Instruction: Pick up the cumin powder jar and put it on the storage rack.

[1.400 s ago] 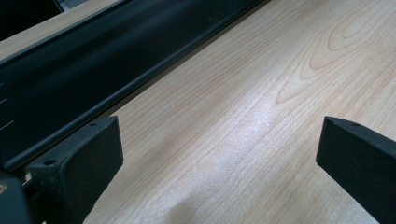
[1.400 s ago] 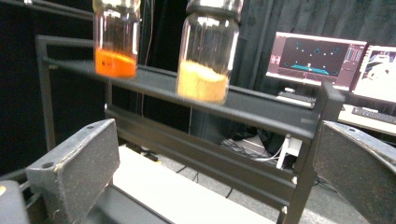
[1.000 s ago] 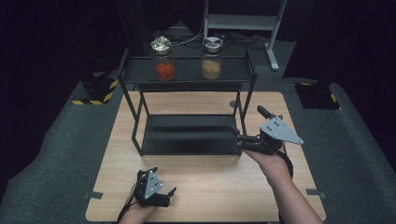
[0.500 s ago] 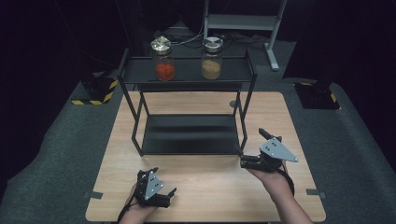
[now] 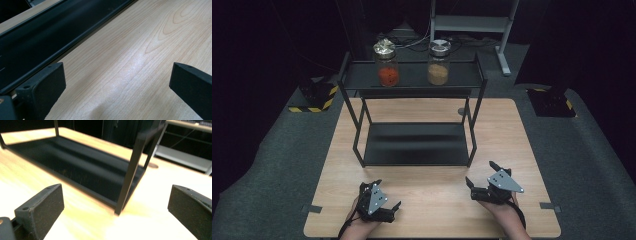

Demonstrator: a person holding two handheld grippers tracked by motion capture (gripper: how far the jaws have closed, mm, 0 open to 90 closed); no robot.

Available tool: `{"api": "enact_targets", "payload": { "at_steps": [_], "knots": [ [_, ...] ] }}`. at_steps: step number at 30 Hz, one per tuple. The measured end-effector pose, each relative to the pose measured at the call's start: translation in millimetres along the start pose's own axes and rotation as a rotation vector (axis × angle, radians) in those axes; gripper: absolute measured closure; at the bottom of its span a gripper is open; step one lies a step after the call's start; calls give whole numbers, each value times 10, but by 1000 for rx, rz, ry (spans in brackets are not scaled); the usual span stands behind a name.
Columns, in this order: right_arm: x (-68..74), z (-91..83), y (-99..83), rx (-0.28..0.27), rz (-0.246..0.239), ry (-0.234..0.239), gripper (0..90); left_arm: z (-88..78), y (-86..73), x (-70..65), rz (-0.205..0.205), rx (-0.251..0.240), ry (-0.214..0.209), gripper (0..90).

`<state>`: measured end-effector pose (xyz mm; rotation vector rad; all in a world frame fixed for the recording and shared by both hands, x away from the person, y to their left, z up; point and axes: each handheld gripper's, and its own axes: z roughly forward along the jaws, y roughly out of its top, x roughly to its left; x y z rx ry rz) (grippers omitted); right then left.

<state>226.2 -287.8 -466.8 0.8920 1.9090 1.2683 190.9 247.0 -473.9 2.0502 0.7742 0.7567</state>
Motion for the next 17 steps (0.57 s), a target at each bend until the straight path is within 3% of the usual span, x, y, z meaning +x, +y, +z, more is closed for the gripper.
{"api": "enact_targets", "payload": {
  "at_steps": [6, 8, 9, 17],
  "knots": [
    [34, -19, -177, 56, -11, -2, 0, 4, 10, -27, 16, 5, 6, 9],
    [47, -30, -184, 80, -35, -8, 0, 6, 12, -31, 17, 6, 8, 9],
    [67, -51, -211, 68, -57, -18, 0, 8, 16, -29, 14, 9, 7, 9],
    [132, -46, -137, 128, -126, -27, 0, 10, 19, -17, 2, 11, 7, 9]
  ]
}}
